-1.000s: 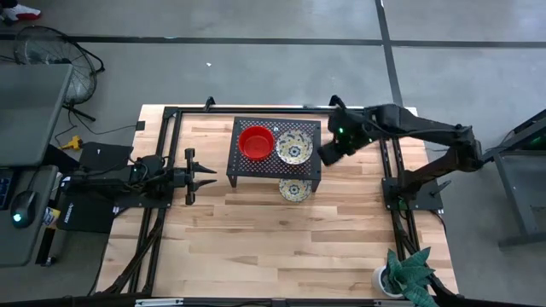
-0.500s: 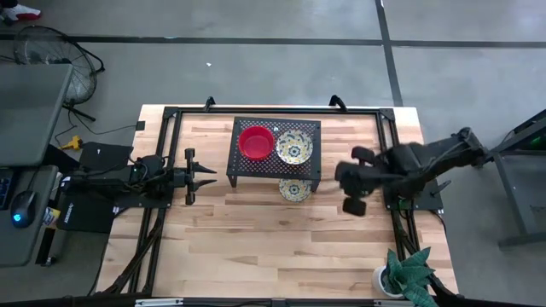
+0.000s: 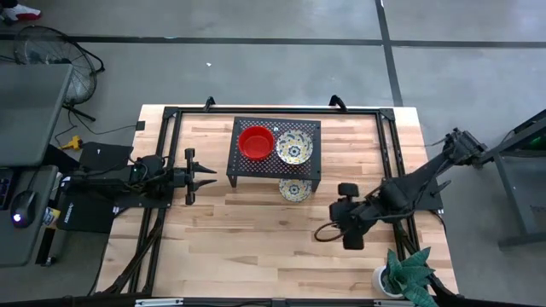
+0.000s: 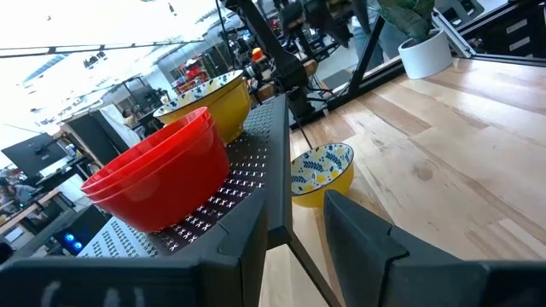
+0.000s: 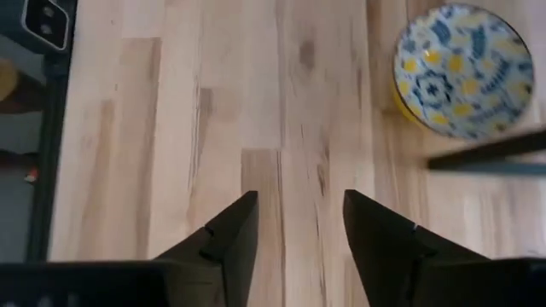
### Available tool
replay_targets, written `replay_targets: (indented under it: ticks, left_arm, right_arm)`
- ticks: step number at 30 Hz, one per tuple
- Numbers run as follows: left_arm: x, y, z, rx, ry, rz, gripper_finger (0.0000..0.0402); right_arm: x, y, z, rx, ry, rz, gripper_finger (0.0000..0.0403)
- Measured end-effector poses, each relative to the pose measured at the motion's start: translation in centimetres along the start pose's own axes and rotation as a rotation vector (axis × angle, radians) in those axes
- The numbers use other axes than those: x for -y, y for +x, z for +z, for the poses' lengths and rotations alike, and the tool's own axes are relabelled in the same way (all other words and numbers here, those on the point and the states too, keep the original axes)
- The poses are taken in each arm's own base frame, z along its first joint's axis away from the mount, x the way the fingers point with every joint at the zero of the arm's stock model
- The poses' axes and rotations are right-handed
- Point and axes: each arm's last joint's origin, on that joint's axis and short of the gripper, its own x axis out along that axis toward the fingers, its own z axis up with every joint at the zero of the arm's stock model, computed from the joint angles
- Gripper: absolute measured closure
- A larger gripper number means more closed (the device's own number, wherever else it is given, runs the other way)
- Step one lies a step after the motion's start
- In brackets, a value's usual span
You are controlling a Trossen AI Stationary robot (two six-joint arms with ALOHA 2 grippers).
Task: Pick & Place Mini bowls
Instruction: Stack the white patterned bowl on the white patterned bowls on the shelf
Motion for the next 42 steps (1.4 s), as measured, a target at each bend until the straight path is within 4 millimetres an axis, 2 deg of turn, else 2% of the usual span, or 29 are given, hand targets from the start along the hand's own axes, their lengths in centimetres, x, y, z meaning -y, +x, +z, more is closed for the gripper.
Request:
replay_targets:
  ticks: [6, 13, 21, 29, 42]
  left_arm:
    - [0.0, 0.0, 0.0, 0.0, 0.0, 0.0, 0.0289]
    - [0.0, 0.0, 0.0, -0.001, 0.0, 0.0, 0.0289]
    - [0.0, 0.0, 0.0, 0.0, 0.0, 0.0, 0.0289]
    - [0.0, 0.0, 0.0, 0.0, 0.0, 0.0, 0.0289]
    - [0.0, 0.0, 0.0, 0.0, 0.0, 0.0, 0.0289]
  right_arm:
    - [0.0, 4.6, -0.1, 0.032, -0.106, -0.007, 0.0225]
    - [0.6, 8.8, 1.3, 0.017, -0.246, -0.105, 0.0229]
    - [2.8, 12.6, 2.6, -0.009, -0.205, -0.146, 0.0242]
    - [4.4, 14.3, 3.0, -0.019, -0.171, -0.223, 0.0243]
    - [4.8, 14.3, 3.1, -0.01, -0.192, -0.315, 0.0247]
